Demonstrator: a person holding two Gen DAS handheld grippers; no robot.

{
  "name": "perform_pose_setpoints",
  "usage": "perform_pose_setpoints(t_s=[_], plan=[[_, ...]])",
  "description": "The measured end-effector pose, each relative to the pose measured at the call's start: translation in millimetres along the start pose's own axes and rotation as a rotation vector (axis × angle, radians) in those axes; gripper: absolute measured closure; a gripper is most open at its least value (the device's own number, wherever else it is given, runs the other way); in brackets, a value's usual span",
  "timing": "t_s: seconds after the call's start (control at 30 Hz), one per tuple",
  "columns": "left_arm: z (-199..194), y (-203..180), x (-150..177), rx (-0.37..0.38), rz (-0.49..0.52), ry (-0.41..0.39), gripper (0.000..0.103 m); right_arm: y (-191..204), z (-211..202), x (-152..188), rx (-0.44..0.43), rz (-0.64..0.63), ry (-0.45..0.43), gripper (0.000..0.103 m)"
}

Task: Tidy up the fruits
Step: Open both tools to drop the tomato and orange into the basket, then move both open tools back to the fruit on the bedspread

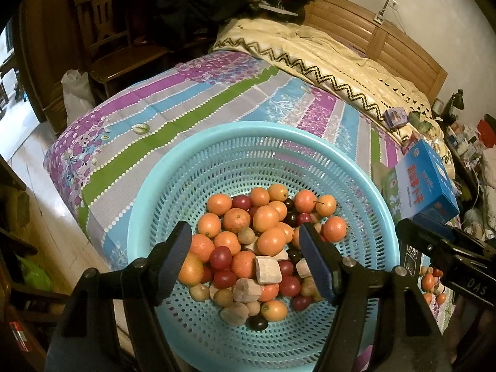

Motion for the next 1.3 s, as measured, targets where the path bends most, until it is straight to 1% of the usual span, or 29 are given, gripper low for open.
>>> perform_pose_setpoints(t_s=[0.17,0.23,0.27,0.3,0.37,0.43,0.5,0.53,0.57,0.6,0.63,0.7,0.73,0.77,0.8,0.87,0.9,0.93,0.97,1.0,1.03,1.07,1.13,1.17,1.2,1.23,1.27,1.3], plan=[[0,0,0,-0.001,-0.001,-0.001,0.03,2,-1,0,0.0,-0.001,-0.002,0.04],[-1,0,0,0.003,-0.005,-0.008,0.03,4,-6,1,-0.007,-0.007,-0.023,0.04],[-2,0,0,0.01,-0.01,-0.018,0.03,6,-12,2,-0.007,-0.021,-0.052,0.04],[-5,0,0,0.019,-0.014,-0.034,0.03,9,-24,7,0.007,-0.054,-0.106,0.041],[-17,-3,1,0.038,-0.012,-0.104,0.03,10,-45,22,0.068,-0.105,-0.197,0.04],[-33,-11,2,0.07,-0.002,-0.194,0.03,2,-67,52,0.135,-0.154,-0.289,0.04],[-46,-29,5,0.107,0.021,-0.253,0.028,-18,-81,87,0.195,-0.144,-0.325,0.035],[-50,-37,6,0.123,0.034,-0.266,0.027,-33,-87,108,0.233,-0.124,-0.33,0.034],[-54,-53,9,0.147,0.066,-0.284,0.027,-49,-92,127,0.265,-0.109,-0.332,0.033],[-57,-67,12,0.168,0.093,-0.294,0.026,-73,-97,152,0.31,-0.066,-0.313,0.033],[-60,-83,17,0.201,0.128,-0.303,0.025,-91,-100,168,0.337,-0.027,-0.294,0.033],[-66,-124,32,0.291,0.21,-0.306,0.014,-136,-110,201,0.388,0.074,-0.251,0.036],[-69,-149,43,0.333,0.267,-0.302,0.013,-160,-117,219,0.416,0.138,-0.234,0.039],[-70,-168,52,0.358,0.314,-0.296,0.013,-185,-123,234,0.444,0.204,-0.222,0.046],[-69,-193,65,0.383,0.378,-0.278,0.013,-201,-127,244,0.46,0.248,-0.214,0.05],[-62,-233,89,0.413,0.482,-0.225,0.013,-241,-133,263,0.493,0.355,-0.206,0.051],[-54,-255,106,0.425,0.538,-0.187,0.013,-258,-135,269,0.502,0.396,-0.205,0.053],[-49,-267,114,0.43,0.559,-0.161,0.013,-273,-135,272,0.502,0.438,-0.204,0.055],[-40,-278,126,0.438,0.578,-0.119,0.013,-283,-136,271,0.488,0.467,-0.213,0.057],[-31,-288,135,0.447,0.59,-0.072,0.013,-285,-139,272,0.473,0.474,-0.224,0.057],[-21,-296,145,0.447,0.598,-0.029,0.013,-285,-138,265,0.447,0.465,-0.235,0.057],[-14,-301,153,0.44,0.608,-0.003,0.013,-283,-136,257,0.411,0.435,-0.245,0.057],[-2,-310,164,0.424,0.627,0.025,0.013,-273,-128,238,0.342,0.357,-0.248,0.057],[2,-312,166,0.418,0.628,0.035,0.013,-266,-119,226,0.298,0.307,-0.235,0.057],[7,-315,167,0.414,0.625,0.044,0.013,-267,-110,220,0.268,0.27,-0.21,0.057],[9,-316,168,0.409,0.62,0.049,0.013,-262,-98,209,0.262,0.221,-0.174,0.057],[10,-321,171,0.406,0.615,0.052,0.013,-260,-86,199,0.284,0.171,-0.151,0.057],[11,-322,171,0.404,0.612,0.054,0.013,-264,-77,192,0.313,0.148,-0.133,0.057]])
Point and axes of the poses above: each gripper's, at about its wrist camera, not at the fingertips, and z roughly the way its jaws point, y to its left, x to its underside, the point moved 2 cm from there along z, roughly the way its jaws point, and after that the axes turned 2 degrees about -x, right-handed, at the moved point
